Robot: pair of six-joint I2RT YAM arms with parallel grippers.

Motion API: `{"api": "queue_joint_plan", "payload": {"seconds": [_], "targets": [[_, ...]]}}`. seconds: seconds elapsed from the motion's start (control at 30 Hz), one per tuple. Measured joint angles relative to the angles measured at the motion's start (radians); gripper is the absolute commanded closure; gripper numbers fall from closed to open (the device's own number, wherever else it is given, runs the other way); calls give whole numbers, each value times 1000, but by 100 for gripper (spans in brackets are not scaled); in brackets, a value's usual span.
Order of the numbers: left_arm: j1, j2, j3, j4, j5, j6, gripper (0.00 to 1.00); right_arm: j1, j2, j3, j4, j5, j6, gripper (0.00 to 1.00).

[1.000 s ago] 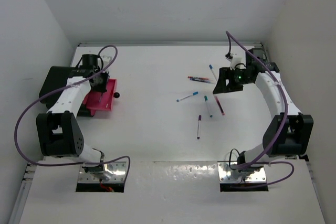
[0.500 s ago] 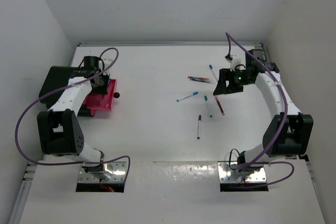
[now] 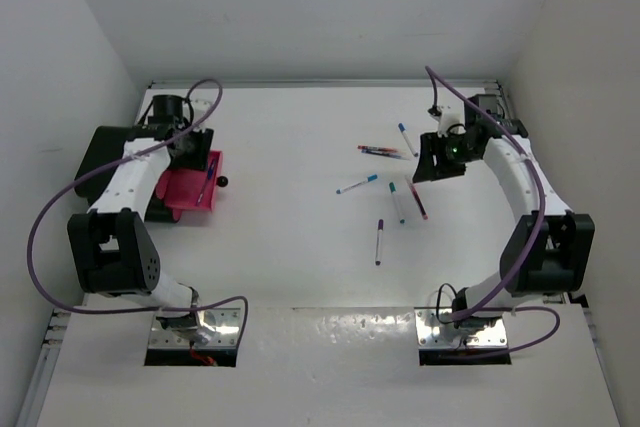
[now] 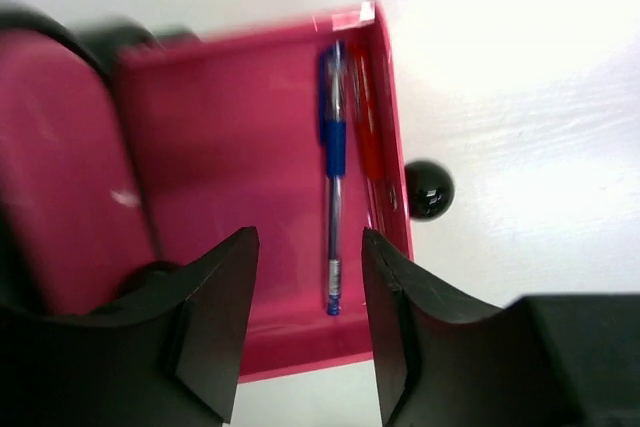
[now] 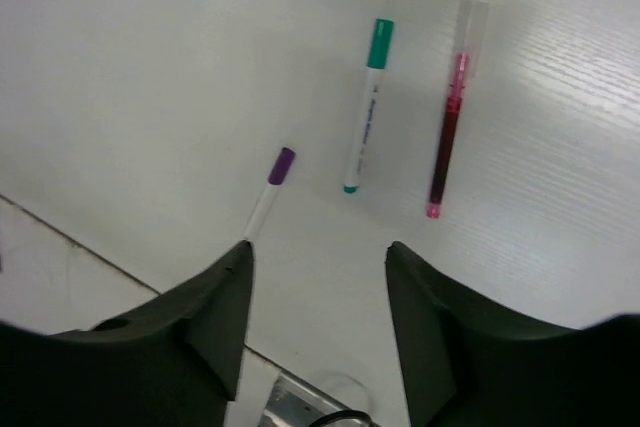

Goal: Sort the stationery into containers
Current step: Place the pen in the drawer, then pick up the pen from the center of the board.

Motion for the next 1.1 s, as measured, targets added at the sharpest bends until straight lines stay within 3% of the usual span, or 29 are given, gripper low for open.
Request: {"api": "queue_joint_plan", "payload": {"seconds": [0.13,0.27,0.63,0.8,1.1], "targets": [[0,5,166,-23,21,26,48,18,32,-23,22,102,-12,58],[-23,-15,281,1,31,52,48,63,64,-89,51,189,-30,61],[-174,-135,212,1,57,89,47,116,260,-109,180,363,-33,64],[-193,-181,185,5,72,88,40,116,359,-58,204,391,-32,64],[-210,-219,171,31,95,50,38,116,435,-19,239,417,-32,70]]}}
